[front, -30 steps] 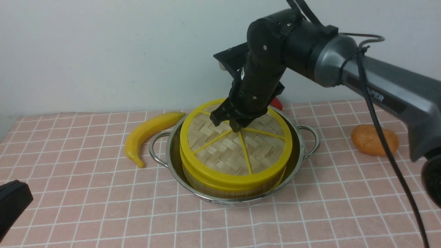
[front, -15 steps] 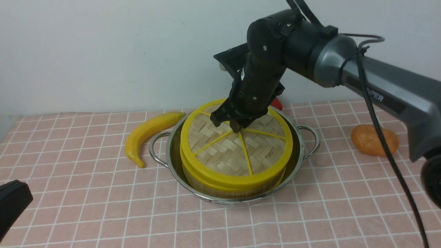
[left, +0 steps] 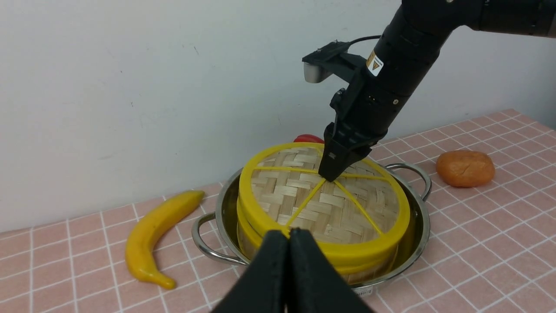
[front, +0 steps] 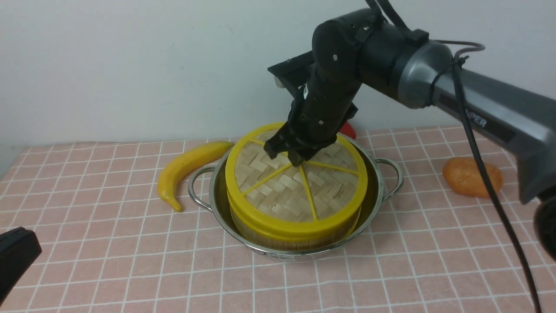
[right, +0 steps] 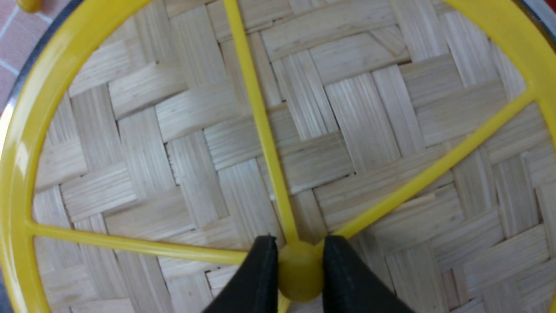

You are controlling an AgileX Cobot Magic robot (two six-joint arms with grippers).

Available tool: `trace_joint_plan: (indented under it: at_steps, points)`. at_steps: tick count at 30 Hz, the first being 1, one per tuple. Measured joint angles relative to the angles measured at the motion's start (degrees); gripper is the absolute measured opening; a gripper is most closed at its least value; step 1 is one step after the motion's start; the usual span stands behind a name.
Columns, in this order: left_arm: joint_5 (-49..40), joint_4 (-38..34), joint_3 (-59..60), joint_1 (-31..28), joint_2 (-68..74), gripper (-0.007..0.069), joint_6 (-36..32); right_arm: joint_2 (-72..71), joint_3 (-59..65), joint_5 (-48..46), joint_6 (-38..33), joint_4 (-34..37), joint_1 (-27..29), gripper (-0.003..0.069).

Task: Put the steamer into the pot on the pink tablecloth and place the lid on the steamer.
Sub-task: 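Place the bamboo steamer lid onto the steamer basket in the pot with the right gripper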

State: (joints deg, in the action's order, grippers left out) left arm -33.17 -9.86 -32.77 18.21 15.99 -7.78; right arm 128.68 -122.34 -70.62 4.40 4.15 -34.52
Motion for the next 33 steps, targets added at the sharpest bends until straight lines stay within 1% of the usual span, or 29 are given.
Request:
trace_joint_plan:
  at_steps: [33]
  points:
    - [0.00,0.00,0.00,0.00,0.00,-0.0008,0.00,0.23,0.00,-0.12,-0.26,0.62,0.00,0.0146]
